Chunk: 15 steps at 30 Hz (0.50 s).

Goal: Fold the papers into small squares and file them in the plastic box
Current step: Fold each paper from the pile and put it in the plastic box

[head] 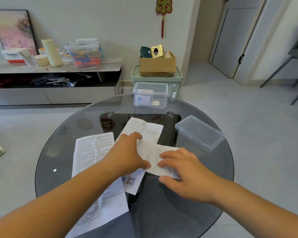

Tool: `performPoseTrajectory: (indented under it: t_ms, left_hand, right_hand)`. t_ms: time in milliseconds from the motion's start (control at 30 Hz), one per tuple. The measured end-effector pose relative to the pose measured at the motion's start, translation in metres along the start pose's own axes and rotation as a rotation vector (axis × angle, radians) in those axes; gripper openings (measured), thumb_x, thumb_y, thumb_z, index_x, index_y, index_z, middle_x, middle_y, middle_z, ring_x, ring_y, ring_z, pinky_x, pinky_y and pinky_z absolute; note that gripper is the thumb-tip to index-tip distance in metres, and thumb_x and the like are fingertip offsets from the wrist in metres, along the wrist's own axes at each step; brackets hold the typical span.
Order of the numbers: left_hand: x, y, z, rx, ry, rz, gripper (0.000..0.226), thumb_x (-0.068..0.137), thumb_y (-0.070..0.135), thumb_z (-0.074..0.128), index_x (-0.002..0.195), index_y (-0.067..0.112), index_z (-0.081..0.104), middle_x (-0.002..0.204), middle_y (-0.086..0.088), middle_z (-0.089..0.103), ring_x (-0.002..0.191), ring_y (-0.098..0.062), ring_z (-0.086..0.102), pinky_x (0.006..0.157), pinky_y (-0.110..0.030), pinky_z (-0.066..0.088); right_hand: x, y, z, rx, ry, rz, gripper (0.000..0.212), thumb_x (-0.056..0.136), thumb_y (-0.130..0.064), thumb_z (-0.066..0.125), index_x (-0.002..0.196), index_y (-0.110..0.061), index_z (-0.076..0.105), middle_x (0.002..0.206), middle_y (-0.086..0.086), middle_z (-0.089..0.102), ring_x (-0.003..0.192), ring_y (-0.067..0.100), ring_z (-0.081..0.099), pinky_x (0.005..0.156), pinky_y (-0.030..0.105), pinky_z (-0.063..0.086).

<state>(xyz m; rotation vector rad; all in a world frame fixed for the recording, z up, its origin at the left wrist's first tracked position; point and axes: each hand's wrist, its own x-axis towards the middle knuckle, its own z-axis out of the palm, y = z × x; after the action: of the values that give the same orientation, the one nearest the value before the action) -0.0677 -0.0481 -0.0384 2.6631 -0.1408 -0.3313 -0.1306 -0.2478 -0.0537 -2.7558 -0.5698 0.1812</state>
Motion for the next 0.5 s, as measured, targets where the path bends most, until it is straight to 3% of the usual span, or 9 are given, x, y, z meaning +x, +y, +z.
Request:
performPoseTrajectory:
  t_ms: [167,267,400,500]
  left_hand:
    - [0.0025,0.0003,-0.0063,-0.199,-0.031,-0.093,0.082,0.074,0.041,0.087,0.138,0.038,0.037,0.135,0.001,0.057,0.079,-0.011,0.06,0.054,-0.017,0.044]
    - [0.0018,-0.0028,-0.0085,-0.288,-0.037,-0.144,0.081,0.077,0.04,0.085,0.14,0.034,0.034,0.123,0.0,0.064,0.081,-0.014,0.067,0.06,-0.022,0.052]
    - [-0.0021,-0.0054,-0.008,-0.456,-0.078,-0.175,0.062,0.086,0.033,0.078,0.133,0.031,0.038,0.102,-0.001,0.074,0.077,-0.017,0.074,0.063,-0.025,0.059]
    - [-0.0058,-0.0073,-0.0098,-0.611,-0.16,-0.191,0.055,0.088,0.022,0.077,0.13,0.028,0.041,0.106,-0.006,0.074,0.075,-0.02,0.076,0.074,-0.033,0.063]
  right_hand:
    - [-0.0037,0.0012,-0.0008,-0.029,-0.017,-0.01,0.051,0.096,-0.061,0.044,0.143,-0.041,0.045,0.155,-0.023,0.03,0.141,0.005,0.018,0.117,0.035,0.018]
    - [-0.0039,0.0017,-0.0027,-0.024,-0.033,-0.012,0.051,0.096,-0.061,0.043,0.144,-0.042,0.044,0.156,-0.025,0.029,0.142,0.004,0.016,0.119,0.036,0.017]
    - [-0.0028,0.0038,-0.0043,-0.022,-0.028,-0.025,0.051,0.097,-0.061,0.042,0.143,-0.041,0.046,0.156,-0.023,0.03,0.143,0.001,0.017,0.116,0.031,0.016]
    - [-0.0026,0.0042,-0.0068,0.004,-0.012,0.0,0.049,0.097,-0.062,0.043,0.139,-0.039,0.052,0.154,-0.021,0.034,0.141,0.002,0.023,0.117,0.029,0.021]
